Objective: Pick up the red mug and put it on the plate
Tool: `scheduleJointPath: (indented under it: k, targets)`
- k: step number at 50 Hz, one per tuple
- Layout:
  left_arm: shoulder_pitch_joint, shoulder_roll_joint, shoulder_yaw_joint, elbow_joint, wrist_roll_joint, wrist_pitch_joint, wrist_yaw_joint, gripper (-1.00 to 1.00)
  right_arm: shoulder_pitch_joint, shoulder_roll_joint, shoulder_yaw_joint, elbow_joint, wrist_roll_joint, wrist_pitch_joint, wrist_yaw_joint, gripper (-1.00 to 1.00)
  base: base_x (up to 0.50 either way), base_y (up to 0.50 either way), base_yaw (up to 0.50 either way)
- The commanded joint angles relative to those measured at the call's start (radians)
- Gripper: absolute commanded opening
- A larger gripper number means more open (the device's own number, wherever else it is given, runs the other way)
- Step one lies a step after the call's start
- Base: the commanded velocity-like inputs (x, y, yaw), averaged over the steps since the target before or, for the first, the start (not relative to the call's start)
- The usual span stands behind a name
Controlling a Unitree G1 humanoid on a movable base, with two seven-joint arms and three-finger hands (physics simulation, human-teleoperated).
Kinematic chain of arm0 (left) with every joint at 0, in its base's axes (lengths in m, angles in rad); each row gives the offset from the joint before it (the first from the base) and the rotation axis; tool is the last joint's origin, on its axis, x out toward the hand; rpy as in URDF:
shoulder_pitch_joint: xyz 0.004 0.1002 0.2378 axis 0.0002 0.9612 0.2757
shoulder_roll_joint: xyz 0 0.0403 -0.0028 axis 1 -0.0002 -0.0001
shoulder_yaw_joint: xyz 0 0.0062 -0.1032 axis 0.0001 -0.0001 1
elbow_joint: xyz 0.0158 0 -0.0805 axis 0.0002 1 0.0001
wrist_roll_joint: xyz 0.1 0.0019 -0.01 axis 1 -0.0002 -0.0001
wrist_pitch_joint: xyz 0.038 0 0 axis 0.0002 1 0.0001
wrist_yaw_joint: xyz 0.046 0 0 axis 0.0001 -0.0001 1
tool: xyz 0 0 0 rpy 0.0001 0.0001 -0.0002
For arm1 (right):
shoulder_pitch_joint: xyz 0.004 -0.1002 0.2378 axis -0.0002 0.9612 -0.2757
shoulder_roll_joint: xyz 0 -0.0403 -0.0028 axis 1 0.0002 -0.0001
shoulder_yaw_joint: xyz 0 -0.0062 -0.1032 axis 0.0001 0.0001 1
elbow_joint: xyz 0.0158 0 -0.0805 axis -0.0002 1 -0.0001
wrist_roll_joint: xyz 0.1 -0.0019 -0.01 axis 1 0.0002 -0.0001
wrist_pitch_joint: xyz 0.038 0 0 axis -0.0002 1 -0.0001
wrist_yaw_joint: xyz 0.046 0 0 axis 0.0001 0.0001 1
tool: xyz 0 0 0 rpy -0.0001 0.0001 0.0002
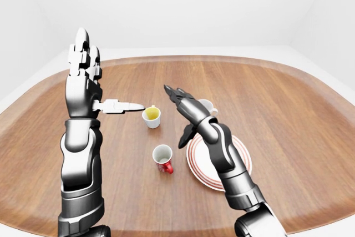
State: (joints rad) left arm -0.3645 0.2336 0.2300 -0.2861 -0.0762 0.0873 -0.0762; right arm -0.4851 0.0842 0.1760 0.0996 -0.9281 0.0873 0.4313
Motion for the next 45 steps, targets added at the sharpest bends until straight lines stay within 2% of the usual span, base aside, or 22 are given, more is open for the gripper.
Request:
scheduleJointPath:
  k: [1,22,45]
  targets:
    - [0.002,0.000,0.001,0.001,-0.002,0.000,-0.001,1.00,0.007,0.031,0.024,0.052,-0.069,0.000,0.005,1.00,0.00,0.00,0.00]
    - [0.007,0.003,0.005,0.021,-0.005,0.000,-0.006,1.00,0.017,0.088,0.066,0.114,-0.191,0.000,0.034,1.00,0.00,0.00,0.00]
    - [0.001,0.002,0.001,0.028,-0.007,0.000,-0.004,1.00,-0.026,0.120,0.073,0.350,-0.209,0.000,-0.066,1.00,0.00,0.00,0.00]
